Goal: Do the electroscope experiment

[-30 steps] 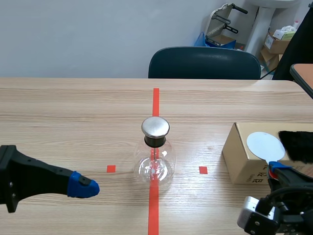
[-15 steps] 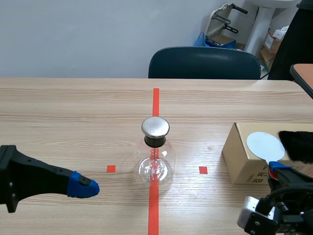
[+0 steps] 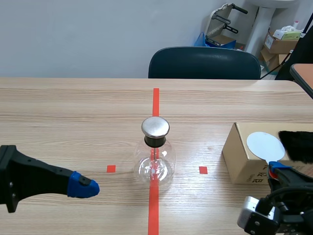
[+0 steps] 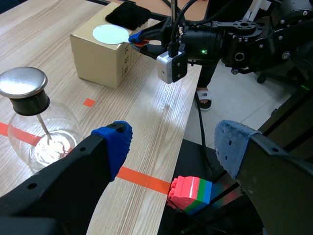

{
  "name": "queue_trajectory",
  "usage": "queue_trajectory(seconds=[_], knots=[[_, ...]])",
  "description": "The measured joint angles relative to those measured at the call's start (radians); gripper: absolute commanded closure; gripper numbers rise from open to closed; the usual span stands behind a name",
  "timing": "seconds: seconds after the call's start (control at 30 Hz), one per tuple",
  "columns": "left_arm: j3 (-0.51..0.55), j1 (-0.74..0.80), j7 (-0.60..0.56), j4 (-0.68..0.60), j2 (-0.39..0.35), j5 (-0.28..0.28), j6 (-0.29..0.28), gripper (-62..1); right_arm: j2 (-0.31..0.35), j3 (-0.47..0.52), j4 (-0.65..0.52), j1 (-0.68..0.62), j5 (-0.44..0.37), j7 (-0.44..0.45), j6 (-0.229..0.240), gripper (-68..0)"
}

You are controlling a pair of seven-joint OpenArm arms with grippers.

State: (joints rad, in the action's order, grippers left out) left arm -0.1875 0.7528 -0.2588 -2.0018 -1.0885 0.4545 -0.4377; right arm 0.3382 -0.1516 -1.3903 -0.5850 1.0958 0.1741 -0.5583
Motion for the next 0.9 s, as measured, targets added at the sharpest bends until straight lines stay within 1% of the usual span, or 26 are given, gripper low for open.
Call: queue_trajectory(seconds=[0.13, 0.9], knots=[[0.0, 0.0, 0.0, 0.0, 0.0, 0.0, 0.011, -38.7, 0.0, 0.0, 0.0, 0.0, 0.0, 0.0, 0.0, -0.8], [0.0, -0.002, 0.0, 0.0, 0.0, 0.0, 0.011, -38.7, 0.0, 0.0, 0.0, 0.0, 0.0, 0.0, 0.0, -0.8]])
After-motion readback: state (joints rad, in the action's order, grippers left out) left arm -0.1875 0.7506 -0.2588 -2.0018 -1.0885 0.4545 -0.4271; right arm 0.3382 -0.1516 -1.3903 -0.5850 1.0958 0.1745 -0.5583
